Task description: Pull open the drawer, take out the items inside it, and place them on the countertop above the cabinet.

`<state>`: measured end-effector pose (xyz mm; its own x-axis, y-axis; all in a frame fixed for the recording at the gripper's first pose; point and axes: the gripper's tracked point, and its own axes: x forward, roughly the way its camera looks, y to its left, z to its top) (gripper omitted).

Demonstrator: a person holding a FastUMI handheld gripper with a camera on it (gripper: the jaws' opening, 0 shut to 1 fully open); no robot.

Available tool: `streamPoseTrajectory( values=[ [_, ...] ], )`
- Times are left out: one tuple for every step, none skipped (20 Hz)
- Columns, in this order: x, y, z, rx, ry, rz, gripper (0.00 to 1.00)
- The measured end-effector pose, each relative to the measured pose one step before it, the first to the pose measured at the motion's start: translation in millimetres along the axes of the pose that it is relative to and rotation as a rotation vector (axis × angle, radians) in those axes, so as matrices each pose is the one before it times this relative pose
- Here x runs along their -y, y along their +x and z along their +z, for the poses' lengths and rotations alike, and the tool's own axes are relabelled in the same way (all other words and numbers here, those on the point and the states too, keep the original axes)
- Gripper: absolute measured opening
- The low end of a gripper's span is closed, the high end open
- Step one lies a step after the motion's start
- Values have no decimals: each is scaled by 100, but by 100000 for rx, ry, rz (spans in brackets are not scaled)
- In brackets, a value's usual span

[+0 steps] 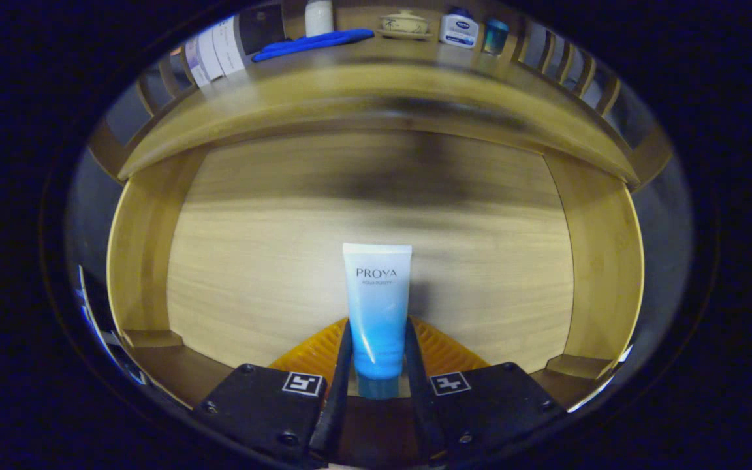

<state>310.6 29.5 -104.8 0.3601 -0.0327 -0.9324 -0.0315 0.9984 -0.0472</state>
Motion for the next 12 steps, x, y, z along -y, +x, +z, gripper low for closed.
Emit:
streamPoseTrajectory(
  values=[
    [147, -732, 232, 1419, -96, 317, 46],
    [69, -865, 231, 1441, -151, 49, 46],
    [-136, -876, 523, 1453, -349, 322, 46],
    [-97, -771, 358, 1264, 164, 386, 46],
    [-73, -859, 492, 1226, 567, 660, 46],
    [-45, -705, 418, 957, 413, 420, 46],
    [37, -545, 552, 1076, 419, 430, 46],
    [-42, -572, 614, 1145, 360, 301, 46],
    [-45, -811, 429, 927, 135, 365, 46],
    [-11, -733, 580, 827, 108, 154, 46],
    [32, -603, 364, 861, 500, -77, 46],
    [32, -292, 463, 421, 749, -281, 46]
  ],
)
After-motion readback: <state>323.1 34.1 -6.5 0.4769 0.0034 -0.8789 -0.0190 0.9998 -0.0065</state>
